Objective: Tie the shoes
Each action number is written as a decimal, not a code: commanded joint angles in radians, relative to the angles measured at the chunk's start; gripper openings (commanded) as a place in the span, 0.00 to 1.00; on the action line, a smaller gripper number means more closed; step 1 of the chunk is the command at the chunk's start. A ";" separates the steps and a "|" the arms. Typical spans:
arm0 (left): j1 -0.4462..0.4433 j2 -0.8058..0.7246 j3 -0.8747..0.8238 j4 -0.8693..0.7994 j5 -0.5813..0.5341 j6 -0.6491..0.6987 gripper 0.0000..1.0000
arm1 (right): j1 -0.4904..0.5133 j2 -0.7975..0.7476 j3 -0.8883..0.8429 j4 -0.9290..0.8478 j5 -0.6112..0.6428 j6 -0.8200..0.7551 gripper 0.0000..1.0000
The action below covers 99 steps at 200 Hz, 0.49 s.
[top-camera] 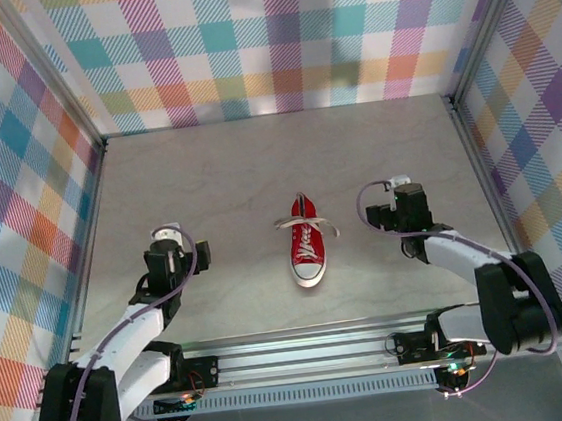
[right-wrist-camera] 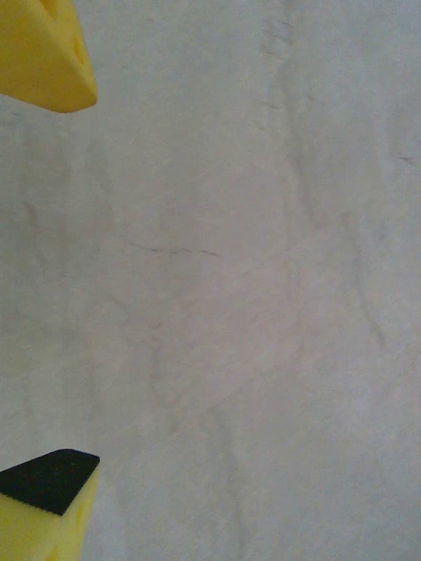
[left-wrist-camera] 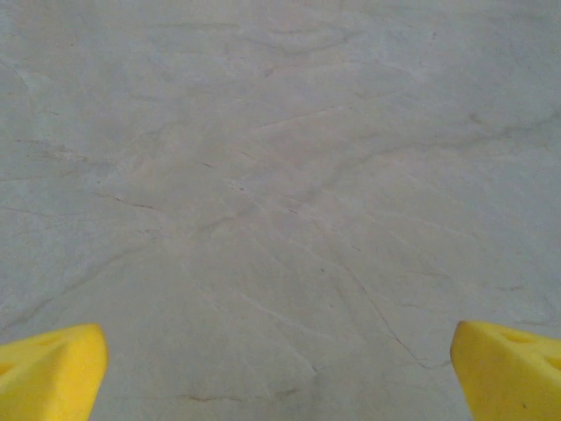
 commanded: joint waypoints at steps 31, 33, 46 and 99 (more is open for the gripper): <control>0.096 0.152 -0.068 0.527 0.087 0.025 1.00 | -0.030 0.056 -0.081 0.435 -0.080 -0.060 0.99; 0.097 0.161 -0.068 0.539 0.094 0.026 1.00 | -0.032 0.058 -0.084 0.444 -0.087 -0.067 0.99; 0.108 0.227 -0.058 0.612 0.129 0.025 1.00 | -0.038 0.066 -0.100 0.494 -0.130 -0.115 0.99; 0.130 0.485 0.025 0.755 0.246 0.067 1.00 | -0.121 0.135 -0.123 0.602 -0.246 -0.099 0.99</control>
